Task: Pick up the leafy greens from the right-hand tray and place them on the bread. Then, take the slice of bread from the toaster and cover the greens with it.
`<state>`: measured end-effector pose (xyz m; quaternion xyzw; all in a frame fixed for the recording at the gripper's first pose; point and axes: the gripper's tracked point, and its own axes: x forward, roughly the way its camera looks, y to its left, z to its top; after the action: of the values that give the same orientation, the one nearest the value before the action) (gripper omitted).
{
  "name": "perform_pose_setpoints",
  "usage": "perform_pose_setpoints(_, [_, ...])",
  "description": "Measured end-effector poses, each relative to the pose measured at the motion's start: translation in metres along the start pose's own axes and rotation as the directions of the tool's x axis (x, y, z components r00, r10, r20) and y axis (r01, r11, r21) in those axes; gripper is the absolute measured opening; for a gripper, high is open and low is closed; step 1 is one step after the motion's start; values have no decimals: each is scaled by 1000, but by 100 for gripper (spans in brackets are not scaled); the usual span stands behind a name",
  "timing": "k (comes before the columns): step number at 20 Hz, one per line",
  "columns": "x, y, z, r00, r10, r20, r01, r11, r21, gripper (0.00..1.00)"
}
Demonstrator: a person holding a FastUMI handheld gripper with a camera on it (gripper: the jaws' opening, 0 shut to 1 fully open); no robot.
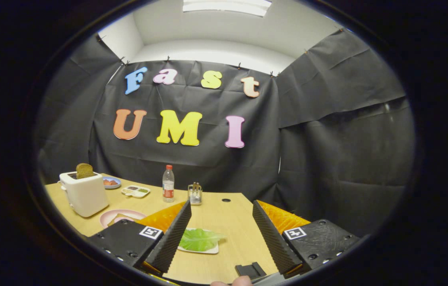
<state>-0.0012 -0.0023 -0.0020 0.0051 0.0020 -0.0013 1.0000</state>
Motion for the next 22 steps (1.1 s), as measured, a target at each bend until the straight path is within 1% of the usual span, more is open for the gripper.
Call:
perform_pose_setpoints(14, [-1, -4, -5, 1000, 4, -6, -4, 1000, 9, 95])
perform_pose_setpoints(18, [-2, -13, -13, 1000, -5, -16, 5, 1000, 9, 95])
perform_pose_setpoints(22, [-2, -16, -26, 999, 17, -33, -16, 999, 33, 95])
